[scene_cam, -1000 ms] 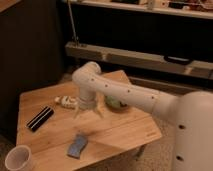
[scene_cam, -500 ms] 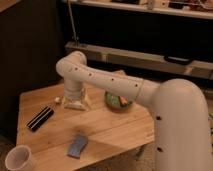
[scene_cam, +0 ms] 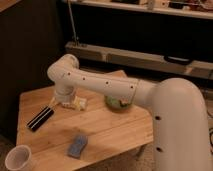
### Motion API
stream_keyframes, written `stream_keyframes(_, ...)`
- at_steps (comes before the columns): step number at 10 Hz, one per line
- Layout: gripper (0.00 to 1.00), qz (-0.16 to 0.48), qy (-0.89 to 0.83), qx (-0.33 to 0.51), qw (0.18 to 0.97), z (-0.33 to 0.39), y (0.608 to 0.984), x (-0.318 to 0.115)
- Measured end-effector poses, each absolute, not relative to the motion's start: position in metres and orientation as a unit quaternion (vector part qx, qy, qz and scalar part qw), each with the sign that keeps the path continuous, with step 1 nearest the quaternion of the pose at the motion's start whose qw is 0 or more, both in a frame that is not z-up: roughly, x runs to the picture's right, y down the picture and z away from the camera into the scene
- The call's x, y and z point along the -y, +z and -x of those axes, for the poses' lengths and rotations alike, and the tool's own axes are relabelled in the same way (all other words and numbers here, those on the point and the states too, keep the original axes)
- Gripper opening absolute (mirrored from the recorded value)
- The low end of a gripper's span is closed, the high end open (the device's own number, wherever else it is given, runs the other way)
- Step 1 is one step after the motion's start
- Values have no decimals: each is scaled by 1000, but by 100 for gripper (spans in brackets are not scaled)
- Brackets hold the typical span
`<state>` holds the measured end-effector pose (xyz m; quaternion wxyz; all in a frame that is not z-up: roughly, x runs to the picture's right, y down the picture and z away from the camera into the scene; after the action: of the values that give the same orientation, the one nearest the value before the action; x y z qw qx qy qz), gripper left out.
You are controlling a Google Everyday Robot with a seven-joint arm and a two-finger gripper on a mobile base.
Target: Place the eraser on the white sponge
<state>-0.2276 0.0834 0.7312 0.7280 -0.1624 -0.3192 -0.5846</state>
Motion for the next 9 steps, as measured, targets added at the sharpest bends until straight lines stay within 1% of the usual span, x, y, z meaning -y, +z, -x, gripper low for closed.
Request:
stream_keyframes(2,80,130,-568,331,743,273,744,-81)
stream_keyframes(4,80,125,-563,330,748,297,759,-80)
stream_keyframes(6,80,146,-567,314,748,319,785,-85)
stream_keyframes(8,80,179,-566,307,744,323,818,-97)
stream_keyframes(9,80,190,-565,308,742,325,827,-101)
